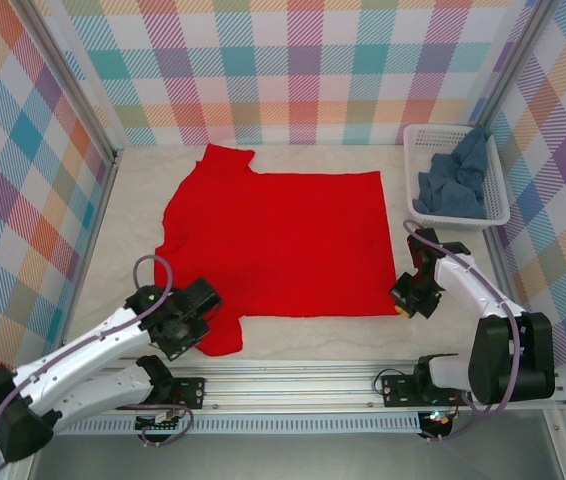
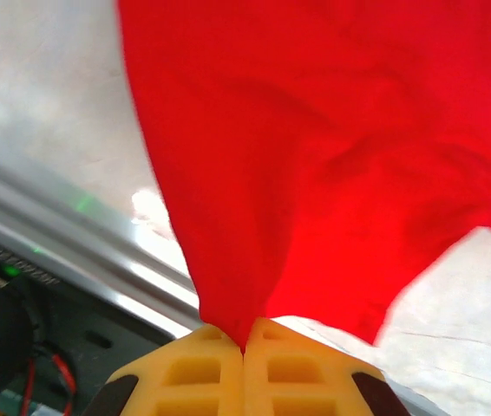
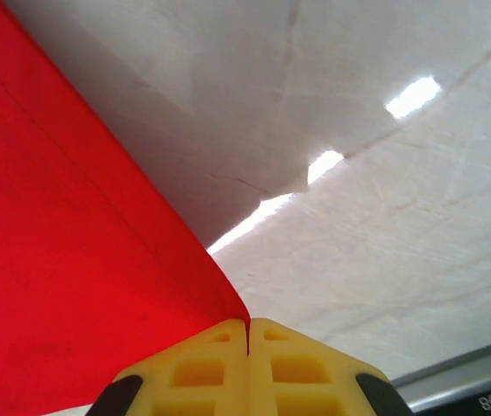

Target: Fold and stack the t-shirts

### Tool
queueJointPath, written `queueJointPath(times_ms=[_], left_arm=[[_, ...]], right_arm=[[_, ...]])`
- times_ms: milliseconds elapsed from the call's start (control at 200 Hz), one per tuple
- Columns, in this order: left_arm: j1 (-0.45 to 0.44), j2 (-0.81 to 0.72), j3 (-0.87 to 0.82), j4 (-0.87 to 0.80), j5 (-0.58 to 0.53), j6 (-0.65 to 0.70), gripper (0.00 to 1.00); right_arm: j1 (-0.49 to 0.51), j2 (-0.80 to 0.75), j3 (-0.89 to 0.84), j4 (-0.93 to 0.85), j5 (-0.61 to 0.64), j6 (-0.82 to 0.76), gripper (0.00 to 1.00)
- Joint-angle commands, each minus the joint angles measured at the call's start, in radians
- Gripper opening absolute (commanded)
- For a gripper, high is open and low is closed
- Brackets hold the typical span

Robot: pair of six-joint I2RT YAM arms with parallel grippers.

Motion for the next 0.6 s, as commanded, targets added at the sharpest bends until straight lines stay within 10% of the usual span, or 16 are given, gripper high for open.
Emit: queueJointPath(times_ms=[0,195,595], left_arm=[[-0.033,0.017,0.041,0.004,-0.115,-0.025,0.0],[0.024,0.028,0.059,0.058,-0.165,-0.002,0.0],[0.435,0.273,0.288,0.306,-0.037,0.43,0.0]], right_arm=[[0.006,0.0,-0.001,-0.047,0.025,-0.006,0.0],[0.006,-0.005,0.046,-0.054,0.03,-0.017,0.0],[-0.009,0.118,0.162,-0.022,0.017,-0.004,0.0]])
